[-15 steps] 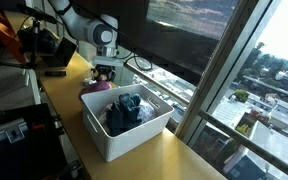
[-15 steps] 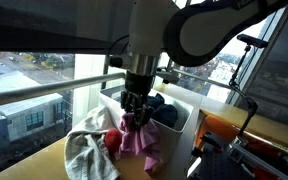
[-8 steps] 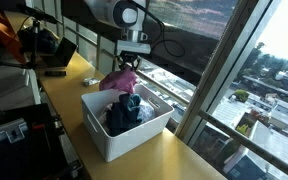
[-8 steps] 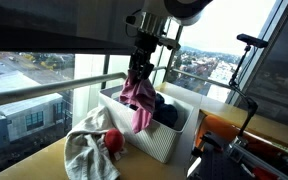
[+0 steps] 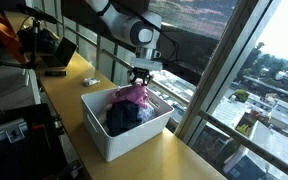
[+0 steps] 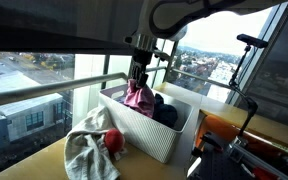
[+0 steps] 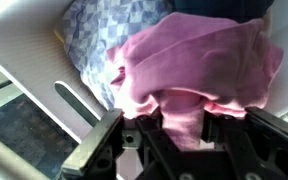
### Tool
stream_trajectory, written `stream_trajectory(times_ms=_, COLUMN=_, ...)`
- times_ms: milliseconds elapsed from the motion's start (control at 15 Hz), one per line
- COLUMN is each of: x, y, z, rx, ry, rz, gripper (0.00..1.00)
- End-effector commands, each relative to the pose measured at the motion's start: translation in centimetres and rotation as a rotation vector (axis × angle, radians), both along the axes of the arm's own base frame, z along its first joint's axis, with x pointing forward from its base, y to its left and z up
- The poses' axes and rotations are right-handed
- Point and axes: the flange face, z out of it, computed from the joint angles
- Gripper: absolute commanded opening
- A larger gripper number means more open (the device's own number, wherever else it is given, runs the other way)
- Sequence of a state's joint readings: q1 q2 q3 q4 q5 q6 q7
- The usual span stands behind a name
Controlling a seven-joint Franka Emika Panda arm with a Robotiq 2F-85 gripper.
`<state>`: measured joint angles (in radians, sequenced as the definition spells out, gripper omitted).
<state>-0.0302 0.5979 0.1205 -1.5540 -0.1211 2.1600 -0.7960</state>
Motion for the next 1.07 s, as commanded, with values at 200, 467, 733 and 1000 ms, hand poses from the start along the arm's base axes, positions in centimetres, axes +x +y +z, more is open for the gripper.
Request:
stream_trajectory(times_ms=200, x=1.2, y=1.3, z=-3.9, rx=-0.015, ry=0.046, rz=-0.056, gripper=0.57)
stream_trajectory(times_ms=467, x=1.5, y=0.6, z=1.8, rx=0.030, ry=-0.046, rz=-0.074, gripper=0.85)
stream_trajectory(times_ms=733, x=0.3, y=3.2, z=5.3, rx=0.030, ry=-0.124, rz=-0.030, gripper=1.00)
stream_trajectory(times_ms=1000, x=-0.8, y=7.0, z=3.5, rx=0.027, ry=-0.169, rz=0.056, gripper=1.00)
